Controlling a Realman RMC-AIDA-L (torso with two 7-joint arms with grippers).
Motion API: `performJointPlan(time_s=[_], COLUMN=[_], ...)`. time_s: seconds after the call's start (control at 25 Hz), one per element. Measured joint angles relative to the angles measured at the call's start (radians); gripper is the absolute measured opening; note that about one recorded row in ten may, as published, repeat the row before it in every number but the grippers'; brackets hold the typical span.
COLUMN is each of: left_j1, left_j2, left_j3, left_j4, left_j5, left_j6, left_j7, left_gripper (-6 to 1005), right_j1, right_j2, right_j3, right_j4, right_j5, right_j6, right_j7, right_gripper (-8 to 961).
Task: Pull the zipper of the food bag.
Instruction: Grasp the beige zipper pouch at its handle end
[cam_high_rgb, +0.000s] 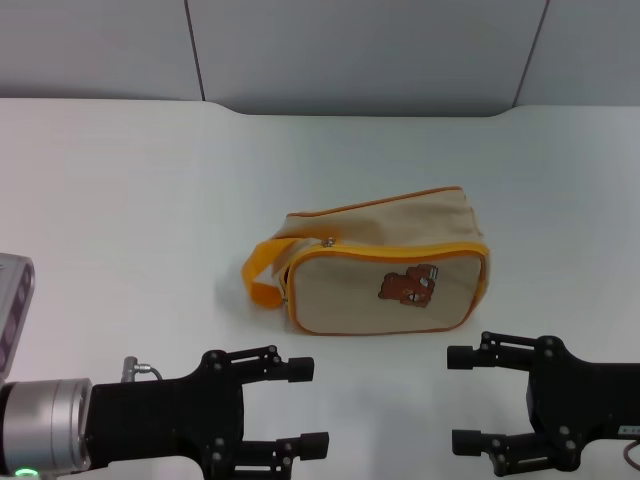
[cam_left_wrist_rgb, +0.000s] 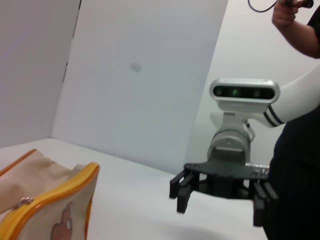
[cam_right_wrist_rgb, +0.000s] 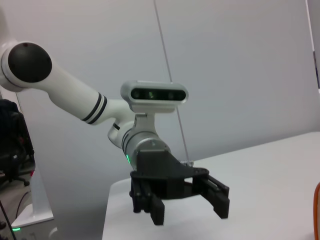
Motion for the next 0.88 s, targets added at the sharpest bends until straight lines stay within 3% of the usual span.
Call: performJointPlan(time_s=[0.88], left_j1=[0.012], left_j2=[0.008], left_j3=[-0.008], left_j4=[-0.001], left_j5=[-0.004], left_j6=[0.03], left_j7=[0.002], left_gripper=[772], right_j1=[0.003], right_j2=[0.001], right_j3=[0.001], right_j4=[0.001], right_j5=[-0.01], right_j6=[0.001], right_j7=[0.001], right_gripper=[834])
